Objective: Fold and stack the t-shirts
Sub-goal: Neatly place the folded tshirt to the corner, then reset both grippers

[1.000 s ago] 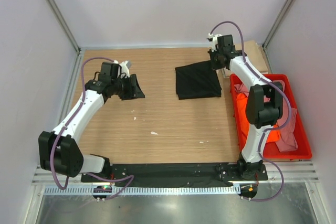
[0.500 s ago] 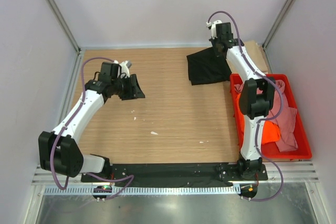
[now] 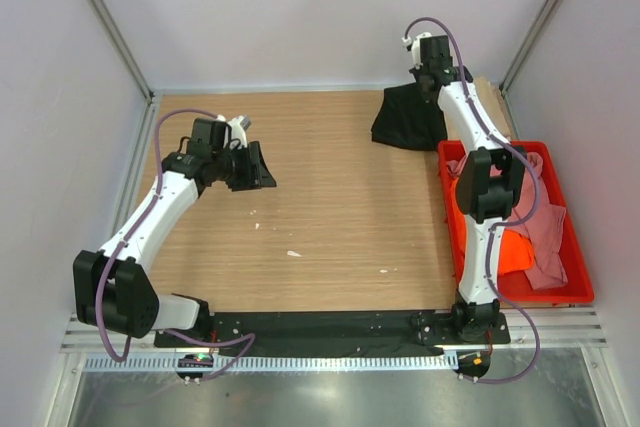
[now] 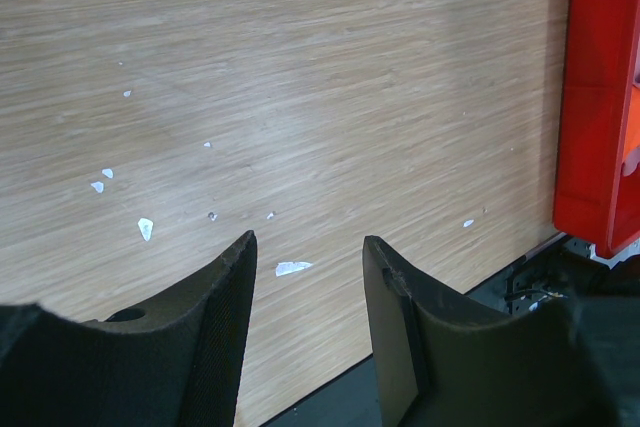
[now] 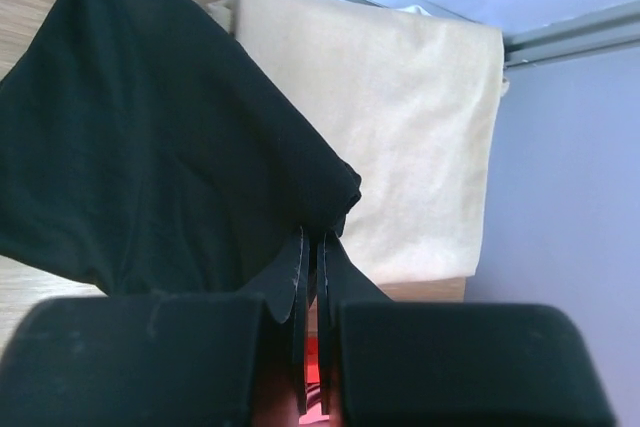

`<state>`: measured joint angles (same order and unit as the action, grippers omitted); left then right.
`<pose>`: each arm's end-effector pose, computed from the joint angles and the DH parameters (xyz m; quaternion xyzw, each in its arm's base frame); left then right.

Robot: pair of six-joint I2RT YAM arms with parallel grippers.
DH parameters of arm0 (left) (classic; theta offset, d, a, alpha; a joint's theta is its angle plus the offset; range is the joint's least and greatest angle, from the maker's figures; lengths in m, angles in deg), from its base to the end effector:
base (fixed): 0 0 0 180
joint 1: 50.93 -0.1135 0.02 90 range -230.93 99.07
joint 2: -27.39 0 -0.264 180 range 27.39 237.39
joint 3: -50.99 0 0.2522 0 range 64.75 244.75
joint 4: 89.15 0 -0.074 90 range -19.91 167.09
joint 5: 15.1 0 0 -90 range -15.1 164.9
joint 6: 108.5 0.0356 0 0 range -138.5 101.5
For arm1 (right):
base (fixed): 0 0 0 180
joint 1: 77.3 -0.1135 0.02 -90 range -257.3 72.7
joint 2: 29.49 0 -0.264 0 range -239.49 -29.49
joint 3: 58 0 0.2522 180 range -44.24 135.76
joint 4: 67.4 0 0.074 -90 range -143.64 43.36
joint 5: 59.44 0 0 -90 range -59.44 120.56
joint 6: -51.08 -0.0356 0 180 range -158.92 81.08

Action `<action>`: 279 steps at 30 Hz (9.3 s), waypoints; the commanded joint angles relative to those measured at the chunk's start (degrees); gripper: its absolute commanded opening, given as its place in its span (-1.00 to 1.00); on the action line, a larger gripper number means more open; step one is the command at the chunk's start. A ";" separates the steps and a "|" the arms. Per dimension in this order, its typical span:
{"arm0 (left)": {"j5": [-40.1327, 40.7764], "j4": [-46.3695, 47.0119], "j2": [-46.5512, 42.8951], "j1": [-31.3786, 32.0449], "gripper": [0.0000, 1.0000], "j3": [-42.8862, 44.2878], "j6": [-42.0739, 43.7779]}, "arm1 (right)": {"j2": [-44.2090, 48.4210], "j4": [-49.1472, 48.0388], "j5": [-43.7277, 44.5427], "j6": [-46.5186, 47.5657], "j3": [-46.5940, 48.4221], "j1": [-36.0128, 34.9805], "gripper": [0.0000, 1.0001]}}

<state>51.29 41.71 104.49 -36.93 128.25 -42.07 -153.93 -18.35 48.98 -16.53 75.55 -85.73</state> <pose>0.2714 -0.0824 0.2911 -0.0050 0.9196 -0.2918 0.2630 0.4972 0.0623 0.3020 -0.1724 0.8802 -0.1947 0.3969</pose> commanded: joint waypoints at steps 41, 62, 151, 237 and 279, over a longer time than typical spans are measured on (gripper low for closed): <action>-1.96 0.75 -1.43 -0.11 -0.05 1.09 -0.16 | 15.37 -1.01 -4.09 4.41 0.62 4.56 -0.97; -2.40 0.66 -0.99 -0.20 -0.04 1.18 -0.25 | 21.26 1.54 -8.31 3.27 -2.54 5.61 -0.97; 0.24 -0.48 0.33 -0.20 -0.03 1.53 0.72 | -10.64 -23.24 -24.40 -23.63 9.32 16.87 -0.30; -1.34 -0.31 1.12 -1.08 -0.05 1.36 0.37 | -16.80 -31.33 -4.44 -3.05 6.95 1.48 -0.98; -7.76 0.83 -16.44 -1.17 0.99 9.63 -8.59 | 70.27 14.29 -21.40 -48.58 -43.46 1.57 0.99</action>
<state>45.21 42.50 91.99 -37.85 139.90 -49.43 -88.07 -2.99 33.00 -61.57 37.95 -83.96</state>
